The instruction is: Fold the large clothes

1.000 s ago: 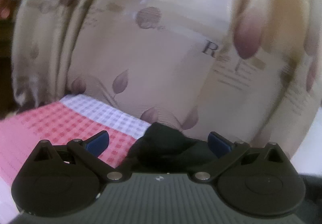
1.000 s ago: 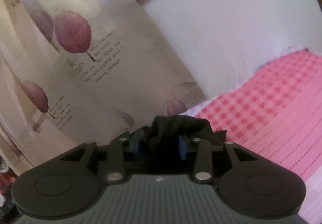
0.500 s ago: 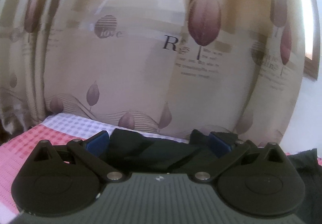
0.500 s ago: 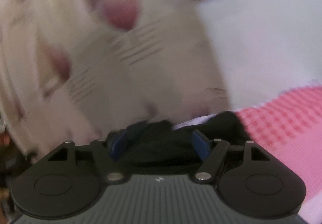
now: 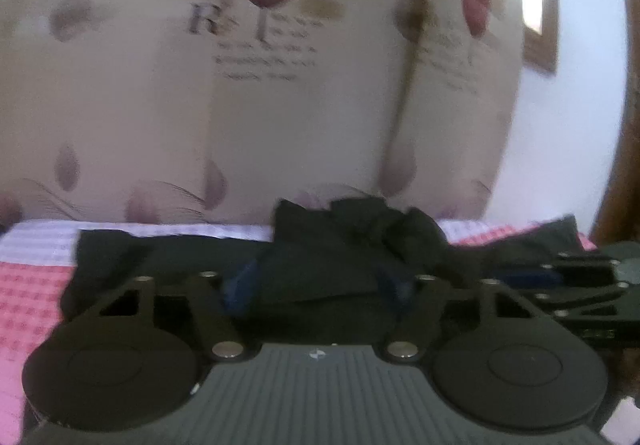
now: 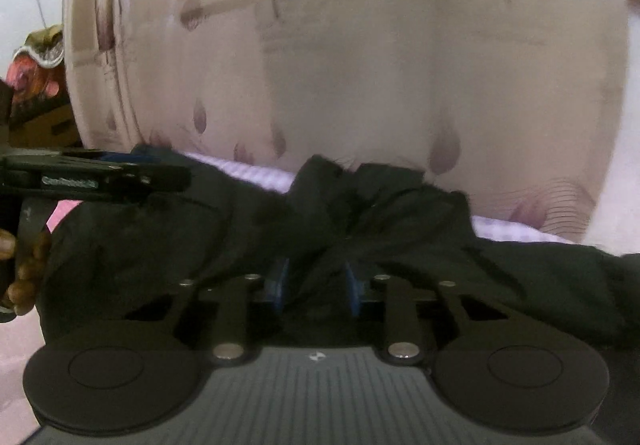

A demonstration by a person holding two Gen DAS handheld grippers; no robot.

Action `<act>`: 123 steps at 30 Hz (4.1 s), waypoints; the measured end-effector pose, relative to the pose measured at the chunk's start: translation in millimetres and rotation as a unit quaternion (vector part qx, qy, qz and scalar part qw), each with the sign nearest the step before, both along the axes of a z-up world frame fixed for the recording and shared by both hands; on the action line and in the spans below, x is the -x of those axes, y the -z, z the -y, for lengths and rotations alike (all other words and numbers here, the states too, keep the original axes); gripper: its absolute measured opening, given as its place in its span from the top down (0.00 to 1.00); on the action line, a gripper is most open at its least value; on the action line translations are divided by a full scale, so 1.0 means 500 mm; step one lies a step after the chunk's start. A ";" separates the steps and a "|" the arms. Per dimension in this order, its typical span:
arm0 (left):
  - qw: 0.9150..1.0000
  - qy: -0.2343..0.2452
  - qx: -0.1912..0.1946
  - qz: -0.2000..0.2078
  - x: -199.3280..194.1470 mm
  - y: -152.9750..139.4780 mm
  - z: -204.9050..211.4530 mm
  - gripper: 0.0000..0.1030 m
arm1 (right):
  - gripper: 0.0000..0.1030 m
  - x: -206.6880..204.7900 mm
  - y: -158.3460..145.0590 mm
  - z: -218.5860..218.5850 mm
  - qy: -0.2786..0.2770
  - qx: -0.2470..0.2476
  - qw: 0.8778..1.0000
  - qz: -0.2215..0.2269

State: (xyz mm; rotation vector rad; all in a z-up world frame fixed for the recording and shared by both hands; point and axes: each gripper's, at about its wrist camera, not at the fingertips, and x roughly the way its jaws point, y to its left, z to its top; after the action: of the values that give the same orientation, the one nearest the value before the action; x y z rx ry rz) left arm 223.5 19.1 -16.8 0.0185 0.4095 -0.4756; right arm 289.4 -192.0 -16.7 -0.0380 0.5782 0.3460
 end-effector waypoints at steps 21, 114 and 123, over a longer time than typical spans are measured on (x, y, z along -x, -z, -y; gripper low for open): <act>0.988 -0.072 0.056 -0.122 -0.174 0.152 -0.074 0.89 | 0.94 -0.078 0.098 0.161 0.101 -0.022 0.993 -0.054; 0.961 0.132 0.134 -0.205 -0.266 0.186 -0.331 0.45 | 0.95 -0.010 0.130 0.307 0.255 0.037 0.965 -0.036; 0.979 0.105 0.061 -0.163 -0.241 0.171 -0.299 0.37 | 0.94 -0.012 0.127 0.287 0.260 0.075 0.962 -0.029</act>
State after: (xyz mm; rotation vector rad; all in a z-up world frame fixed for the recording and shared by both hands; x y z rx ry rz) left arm 343.8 168.8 -102.3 -0.1384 0.7041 -0.7154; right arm 295.5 -335.4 -80.3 -0.0212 0.6475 -0.2100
